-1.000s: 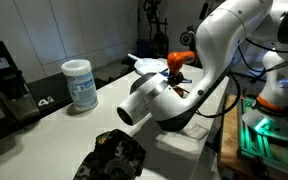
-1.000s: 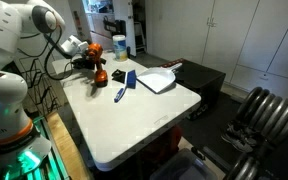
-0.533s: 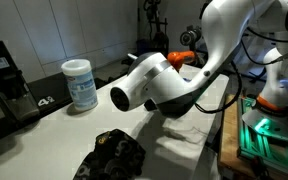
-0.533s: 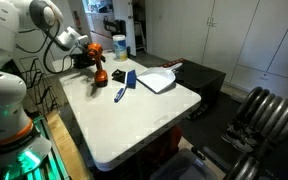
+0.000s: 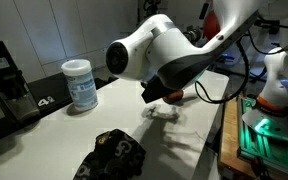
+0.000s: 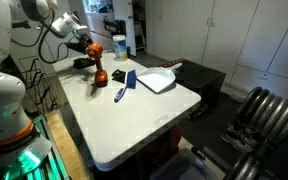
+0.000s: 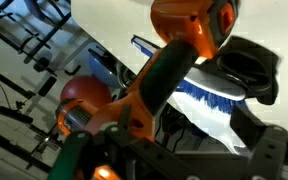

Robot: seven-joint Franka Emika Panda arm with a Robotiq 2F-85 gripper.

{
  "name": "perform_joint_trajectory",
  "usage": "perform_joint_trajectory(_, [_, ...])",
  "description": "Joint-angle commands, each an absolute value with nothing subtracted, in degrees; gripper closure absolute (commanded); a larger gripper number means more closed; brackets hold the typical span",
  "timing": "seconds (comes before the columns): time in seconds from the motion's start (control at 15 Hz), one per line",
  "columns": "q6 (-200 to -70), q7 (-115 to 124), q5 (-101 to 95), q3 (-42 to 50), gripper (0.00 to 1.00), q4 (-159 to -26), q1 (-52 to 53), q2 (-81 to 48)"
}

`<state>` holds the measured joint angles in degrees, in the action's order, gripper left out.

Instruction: Place the drill upright

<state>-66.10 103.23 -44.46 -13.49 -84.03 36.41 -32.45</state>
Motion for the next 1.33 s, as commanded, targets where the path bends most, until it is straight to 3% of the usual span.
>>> perform_joint_trajectory(0.0, [-70.62,99.37,-38.95,-14.73,0.00,-86.36,34.18,-28.41])
perform_joint_trajectory(0.87, [-74.19,84.66,-21.02,-14.55,0.00,-87.20,32.12,-22.55])
perform_joint_trajectory(1.27, [-81.90,70.84,-18.63,-15.27,0.00,-91.24,29.62,-17.62])
